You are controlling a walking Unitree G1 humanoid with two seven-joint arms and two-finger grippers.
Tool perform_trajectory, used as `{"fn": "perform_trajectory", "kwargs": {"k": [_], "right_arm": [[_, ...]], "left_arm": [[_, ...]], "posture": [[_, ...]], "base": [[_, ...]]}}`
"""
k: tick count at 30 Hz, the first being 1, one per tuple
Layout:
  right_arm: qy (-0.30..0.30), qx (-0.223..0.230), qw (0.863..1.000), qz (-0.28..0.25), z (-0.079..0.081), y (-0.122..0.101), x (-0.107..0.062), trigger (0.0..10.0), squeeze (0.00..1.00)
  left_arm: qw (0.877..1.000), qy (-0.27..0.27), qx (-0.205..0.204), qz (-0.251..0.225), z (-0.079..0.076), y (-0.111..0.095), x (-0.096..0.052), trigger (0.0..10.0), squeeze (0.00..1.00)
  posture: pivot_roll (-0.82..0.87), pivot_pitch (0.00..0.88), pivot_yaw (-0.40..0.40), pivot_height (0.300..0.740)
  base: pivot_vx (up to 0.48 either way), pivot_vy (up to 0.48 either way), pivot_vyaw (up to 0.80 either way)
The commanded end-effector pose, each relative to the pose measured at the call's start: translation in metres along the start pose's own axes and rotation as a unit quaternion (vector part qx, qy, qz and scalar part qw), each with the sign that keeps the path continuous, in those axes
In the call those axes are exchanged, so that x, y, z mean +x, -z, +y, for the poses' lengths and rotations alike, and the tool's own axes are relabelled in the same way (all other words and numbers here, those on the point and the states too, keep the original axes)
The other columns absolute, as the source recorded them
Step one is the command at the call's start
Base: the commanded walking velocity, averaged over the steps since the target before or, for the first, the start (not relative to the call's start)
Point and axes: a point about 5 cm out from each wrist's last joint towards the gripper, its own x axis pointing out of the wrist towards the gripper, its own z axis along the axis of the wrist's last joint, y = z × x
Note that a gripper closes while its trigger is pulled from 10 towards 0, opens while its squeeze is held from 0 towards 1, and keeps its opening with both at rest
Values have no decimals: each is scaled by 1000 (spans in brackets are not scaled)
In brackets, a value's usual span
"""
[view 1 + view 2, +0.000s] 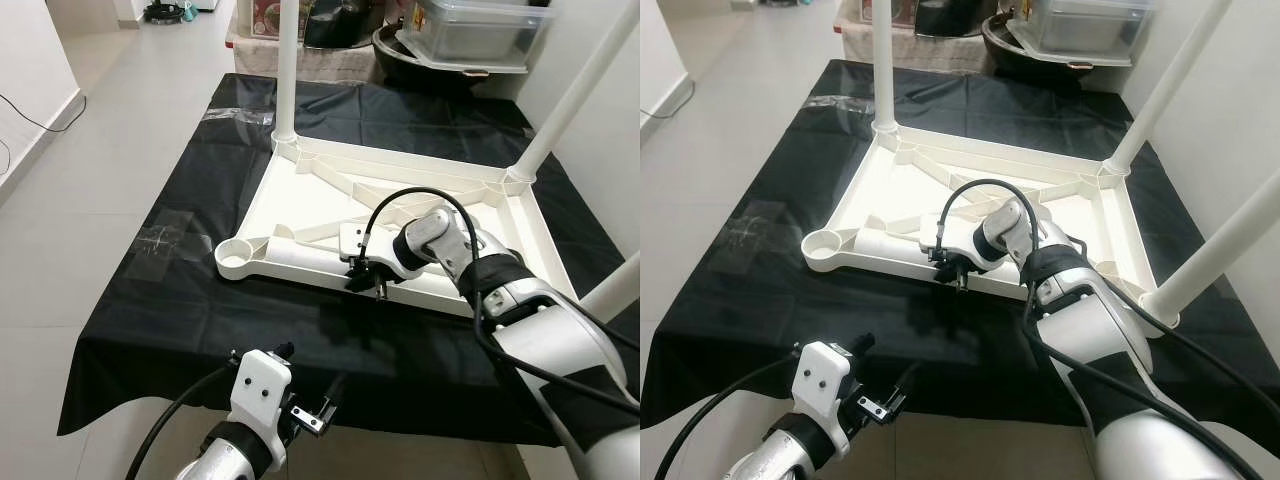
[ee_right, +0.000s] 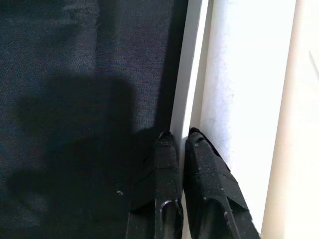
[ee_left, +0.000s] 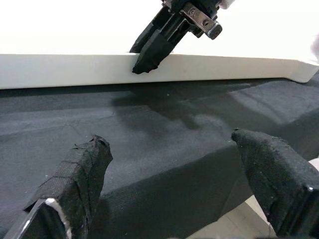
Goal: Building children table
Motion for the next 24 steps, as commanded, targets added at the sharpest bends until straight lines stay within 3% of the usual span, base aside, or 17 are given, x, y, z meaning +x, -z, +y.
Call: {"fn": "perform_trajectory", "kwargs": {"k": [1, 5, 9, 13, 24], "right_arm": [[-43, -12, 998, 33, 14, 14, 13, 0, 0], [-44, -13, 998, 33, 15, 14, 13, 0, 0], [-112, -58, 991, 38, 23, 23, 2, 0, 0], [-141, -81, 985, 55, 26, 32, -4, 0, 0], [-160, -83, 983, 43, 29, 33, -8, 0, 0]], "left_arm": [[1000, 2, -6, 3, -3, 0, -1, 10000, 0], [1000, 2, -6, 3, -3, 0, -1, 10000, 0], [1000, 2, -7, 2, -4, 0, -1, 10000, 0], [1000, 1, -7, 1, -4, -1, -1, 10000, 0], [1000, 2, -7, 3, -3, 0, -1, 10000, 0]], "posture": [[66, 133, -105, 740], [63, 134, -105, 740], [61, 134, -108, 740], [59, 133, -108, 740], [61, 131, -106, 740]], "base": [[0, 0, 0], [0, 0, 0], [0, 0, 0], [0, 0, 0], [0, 0, 0]]}}
